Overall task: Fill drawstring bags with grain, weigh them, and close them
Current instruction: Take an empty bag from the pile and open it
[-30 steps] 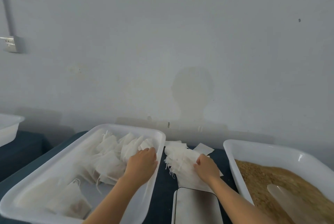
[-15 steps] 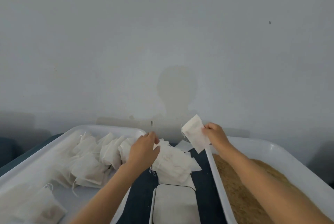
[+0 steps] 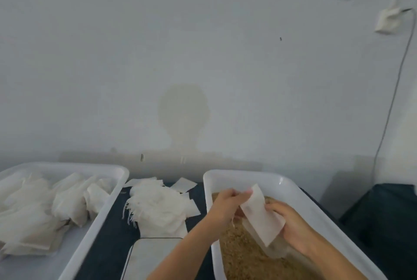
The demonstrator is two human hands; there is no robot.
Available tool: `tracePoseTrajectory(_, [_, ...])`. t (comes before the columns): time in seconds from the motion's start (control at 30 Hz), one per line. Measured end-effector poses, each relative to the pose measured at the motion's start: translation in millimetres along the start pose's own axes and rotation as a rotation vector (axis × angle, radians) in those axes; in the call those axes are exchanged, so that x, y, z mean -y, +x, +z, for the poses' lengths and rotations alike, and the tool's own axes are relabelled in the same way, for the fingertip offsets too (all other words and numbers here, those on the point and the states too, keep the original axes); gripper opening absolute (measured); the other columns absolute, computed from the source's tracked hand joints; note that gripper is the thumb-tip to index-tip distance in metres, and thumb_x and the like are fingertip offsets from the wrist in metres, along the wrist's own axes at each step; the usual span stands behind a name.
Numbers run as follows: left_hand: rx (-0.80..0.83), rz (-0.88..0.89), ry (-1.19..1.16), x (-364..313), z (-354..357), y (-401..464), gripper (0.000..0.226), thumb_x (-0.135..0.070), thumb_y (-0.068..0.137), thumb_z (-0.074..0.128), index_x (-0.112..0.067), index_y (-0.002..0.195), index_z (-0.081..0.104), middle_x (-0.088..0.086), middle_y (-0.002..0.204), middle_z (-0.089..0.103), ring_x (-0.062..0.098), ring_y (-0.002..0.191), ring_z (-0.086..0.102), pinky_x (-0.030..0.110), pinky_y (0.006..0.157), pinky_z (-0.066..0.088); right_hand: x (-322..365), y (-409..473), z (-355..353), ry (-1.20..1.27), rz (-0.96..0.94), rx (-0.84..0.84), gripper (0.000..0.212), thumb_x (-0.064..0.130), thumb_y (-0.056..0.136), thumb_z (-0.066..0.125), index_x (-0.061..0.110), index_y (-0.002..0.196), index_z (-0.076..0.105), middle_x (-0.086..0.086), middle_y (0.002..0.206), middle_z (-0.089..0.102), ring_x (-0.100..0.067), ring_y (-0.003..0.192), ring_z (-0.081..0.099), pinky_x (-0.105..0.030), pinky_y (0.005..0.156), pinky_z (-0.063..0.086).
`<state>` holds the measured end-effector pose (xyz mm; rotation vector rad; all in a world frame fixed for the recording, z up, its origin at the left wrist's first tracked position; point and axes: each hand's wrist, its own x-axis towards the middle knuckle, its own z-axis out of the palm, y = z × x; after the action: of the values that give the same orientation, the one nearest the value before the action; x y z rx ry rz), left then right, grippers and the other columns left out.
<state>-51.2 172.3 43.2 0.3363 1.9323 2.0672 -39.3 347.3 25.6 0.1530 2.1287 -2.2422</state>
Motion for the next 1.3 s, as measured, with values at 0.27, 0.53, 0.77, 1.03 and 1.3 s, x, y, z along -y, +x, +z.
tracePoseTrajectory(0.27, [-0.045,0.041,0.213,35.0,21.8,16.9,0.020,-0.012,0.090,0.050,-0.015,0.072,0.046,0.000,0.068,0.045,0.010,0.055,0.045,0.019,0.048,0.036,-29.6,1.7,-3.9,-0.659,-0.293,-0.358,0.016,0.005,0.086,0.059,0.017,0.082,0.050,0.001,0.084,0.057,-0.012,0.081,0.056,-0.024,0.070,0.043])
tracePoseTrajectory(0.53, [0.058,0.256,0.395,41.7,29.2,9.9,0.028,-0.036,0.085,0.046,-0.025,0.097,0.069,-0.009,0.092,0.070,0.004,0.089,0.063,0.024,0.083,0.047,-19.2,-5.7,17.1,-0.150,-0.134,-0.039,0.029,0.036,0.079,0.060,0.015,0.062,0.072,-0.005,0.063,0.065,-0.013,0.057,0.062,-0.021,0.049,0.047])
tracePoseTrajectory(0.77, [0.066,0.223,0.302,38.2,29.2,9.5,0.041,-0.041,0.082,0.045,-0.002,0.077,0.060,0.003,0.072,0.055,0.015,0.073,0.050,0.032,0.075,0.037,-17.0,-9.0,13.8,-0.017,-0.101,-0.053,0.032,0.022,0.093,0.049,0.005,0.073,0.067,-0.010,0.060,0.062,-0.018,0.055,0.060,-0.024,0.051,0.047])
tracePoseTrajectory(1.03, [0.060,0.297,0.471,43.3,27.4,9.3,0.033,-0.032,0.095,0.051,-0.022,0.064,0.054,-0.015,0.060,0.054,-0.001,0.058,0.047,0.016,0.061,0.037,-14.5,-13.3,10.3,-0.264,-0.141,-0.027,0.033,0.018,0.097,0.047,-0.011,0.090,0.060,-0.018,0.078,0.060,-0.024,0.068,0.060,-0.027,0.061,0.050])
tracePoseTrajectory(1.3, [-0.198,0.566,0.746,49.0,28.9,8.5,0.022,-0.005,0.092,0.042,-0.025,0.086,0.037,-0.008,0.073,0.045,0.013,0.065,0.047,0.027,0.059,0.040,-25.2,-8.2,3.9,-0.797,-0.185,-0.264,0.027,0.012,0.091,0.054,0.013,0.064,0.051,0.002,0.058,0.049,-0.009,0.052,0.046,-0.018,0.053,0.039])
